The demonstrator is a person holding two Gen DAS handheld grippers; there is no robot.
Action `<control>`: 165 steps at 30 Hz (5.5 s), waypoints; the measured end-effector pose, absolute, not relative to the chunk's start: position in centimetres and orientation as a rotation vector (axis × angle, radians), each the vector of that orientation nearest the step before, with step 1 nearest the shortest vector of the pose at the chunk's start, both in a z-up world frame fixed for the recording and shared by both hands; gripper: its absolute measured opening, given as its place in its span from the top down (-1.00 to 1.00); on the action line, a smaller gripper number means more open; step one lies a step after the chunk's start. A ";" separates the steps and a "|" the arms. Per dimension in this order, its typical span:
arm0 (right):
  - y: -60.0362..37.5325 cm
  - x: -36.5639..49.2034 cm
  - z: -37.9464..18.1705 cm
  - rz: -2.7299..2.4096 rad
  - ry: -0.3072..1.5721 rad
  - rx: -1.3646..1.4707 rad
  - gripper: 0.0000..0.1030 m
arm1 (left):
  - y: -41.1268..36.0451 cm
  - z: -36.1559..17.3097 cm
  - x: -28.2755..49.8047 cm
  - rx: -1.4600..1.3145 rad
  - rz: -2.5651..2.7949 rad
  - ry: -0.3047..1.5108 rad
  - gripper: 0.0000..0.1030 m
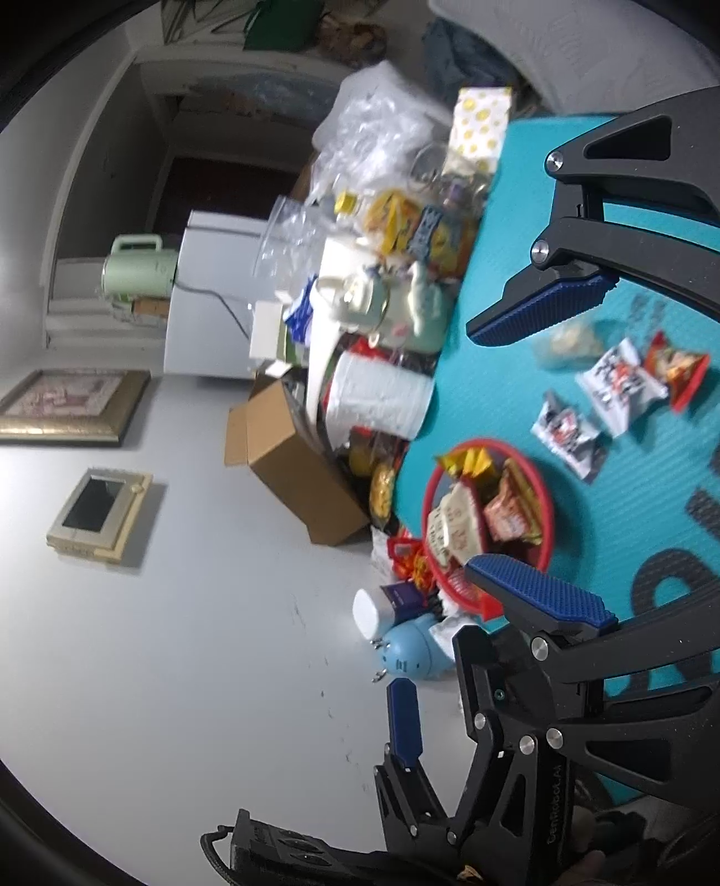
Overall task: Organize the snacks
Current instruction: 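Move both open tools back toward the remaining snack packets, then grasp the white peanut packet with left tool while right tool grasps the red cartoon packet, then lift the peanut packet and cartoon packet and carry both over the red basket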
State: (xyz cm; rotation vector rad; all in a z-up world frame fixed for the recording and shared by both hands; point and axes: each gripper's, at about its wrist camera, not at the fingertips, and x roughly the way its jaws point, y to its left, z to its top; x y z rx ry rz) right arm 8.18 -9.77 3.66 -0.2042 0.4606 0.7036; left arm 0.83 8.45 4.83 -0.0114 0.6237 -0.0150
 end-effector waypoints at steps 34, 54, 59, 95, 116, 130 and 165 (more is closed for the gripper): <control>-19.5 8.8 -5.4 0.531 0.702 -0.065 -0.52 | -0.6 -3.1 3.8 0.018 -0.211 0.803 -0.44; -16.4 15.4 -10.9 0.615 0.899 -0.015 -0.42 | 1.8 -6.7 8.9 -0.045 -0.179 0.904 -0.44; -15.7 16.2 -12.3 0.645 0.956 -0.015 -0.19 | 1.9 -6.9 9.9 -0.039 -0.174 0.904 -0.44; -21.9 15.9 -13.7 0.588 0.945 0.081 0.24 | -4.4 -11.7 14.5 -0.079 -0.275 1.088 -0.44; -22.9 11.9 -13.2 0.554 0.934 0.066 0.26 | -7.0 -11.2 8.6 0.039 -0.369 1.067 0.21; -22.9 8.8 -12.9 0.543 0.923 0.056 0.39 | -6.1 -11.0 5.7 0.023 -0.360 1.058 0.21; -22.0 12.4 -13.5 0.496 0.919 0.075 0.32 | -2.8 -9.8 6.3 -0.028 -0.274 1.010 0.21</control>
